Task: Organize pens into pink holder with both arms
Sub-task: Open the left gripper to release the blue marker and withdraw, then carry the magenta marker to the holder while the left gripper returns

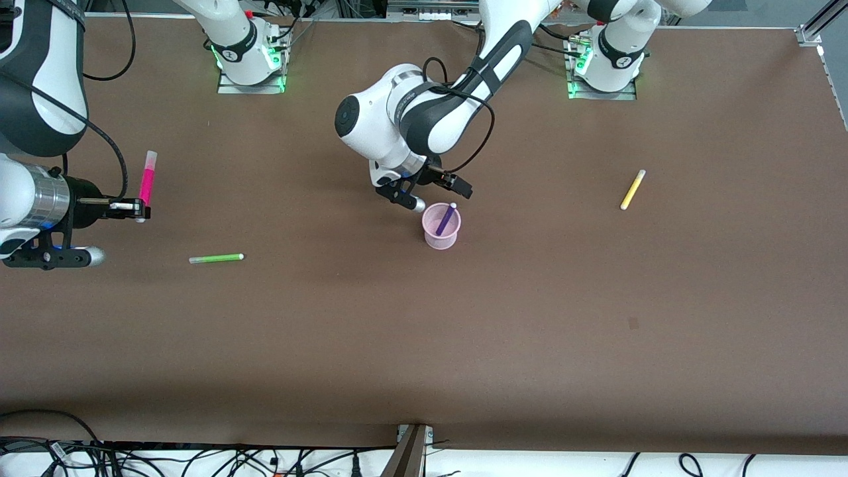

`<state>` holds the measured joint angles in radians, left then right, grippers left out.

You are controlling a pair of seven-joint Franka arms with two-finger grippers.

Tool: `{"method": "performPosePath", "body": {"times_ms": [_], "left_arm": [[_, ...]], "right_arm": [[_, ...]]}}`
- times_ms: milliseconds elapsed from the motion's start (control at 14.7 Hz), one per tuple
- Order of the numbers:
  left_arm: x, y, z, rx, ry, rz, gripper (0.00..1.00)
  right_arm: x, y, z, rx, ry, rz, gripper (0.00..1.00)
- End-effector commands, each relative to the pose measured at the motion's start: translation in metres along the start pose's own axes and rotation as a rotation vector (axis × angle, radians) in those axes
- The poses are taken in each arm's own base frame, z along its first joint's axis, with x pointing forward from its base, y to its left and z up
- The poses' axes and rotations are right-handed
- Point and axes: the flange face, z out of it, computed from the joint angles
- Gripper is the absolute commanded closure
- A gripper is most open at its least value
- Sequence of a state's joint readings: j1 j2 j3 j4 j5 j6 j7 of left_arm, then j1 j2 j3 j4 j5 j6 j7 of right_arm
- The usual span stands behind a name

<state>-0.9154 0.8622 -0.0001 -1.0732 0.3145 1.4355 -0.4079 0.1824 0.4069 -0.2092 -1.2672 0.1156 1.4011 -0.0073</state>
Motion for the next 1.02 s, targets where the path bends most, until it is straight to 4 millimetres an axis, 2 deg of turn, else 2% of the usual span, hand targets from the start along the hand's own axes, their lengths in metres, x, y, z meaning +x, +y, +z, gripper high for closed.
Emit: {"method": "performPosePath", "body": {"times_ms": [0,204,272,341,477,613,749,954], "left_arm": [[-0.001,-0.037,-0.023,0.013,0.019,-0.047,0.0],[-0.007,-0.12,-0.056,-0.097,0.044,-0.126,0.0],[-0.014,-0.162,-0.071,-0.154,0.061,-0.157,0.0],[-0.02,-0.198,-0.078,-0.206,0.069,-0.171,0.0],[-0.034,-0.271,-0.086,-0.286,0.091,-0.21,0.0],[-0.05,-0.338,-0.086,-0.371,0.109,-0.253,0.0],[-0.066,-0.392,-0.081,-0.415,0.127,-0.299,0.0],[-0.083,-0.455,-0.063,-0.451,0.139,-0.339,0.0]], "right_arm": [[-0.004,0.003,-0.006,-0.007,-0.005,-0.001,1.0],[-0.004,0.002,-0.007,-0.007,-0.002,0.008,1.0],[-0.004,0.001,-0.006,-0.005,-0.002,0.011,1.0],[-0.004,0.001,-0.006,-0.004,-0.002,0.015,1.0],[-0.001,-0.003,-0.004,-0.002,0.002,0.029,1.0],[0.001,-0.015,-0.001,0.04,-0.003,0.115,1.0],[0.003,-0.043,0.0,0.041,0.017,0.153,1.0],[0.012,-0.093,0.014,0.049,0.042,0.266,1.0]]}}
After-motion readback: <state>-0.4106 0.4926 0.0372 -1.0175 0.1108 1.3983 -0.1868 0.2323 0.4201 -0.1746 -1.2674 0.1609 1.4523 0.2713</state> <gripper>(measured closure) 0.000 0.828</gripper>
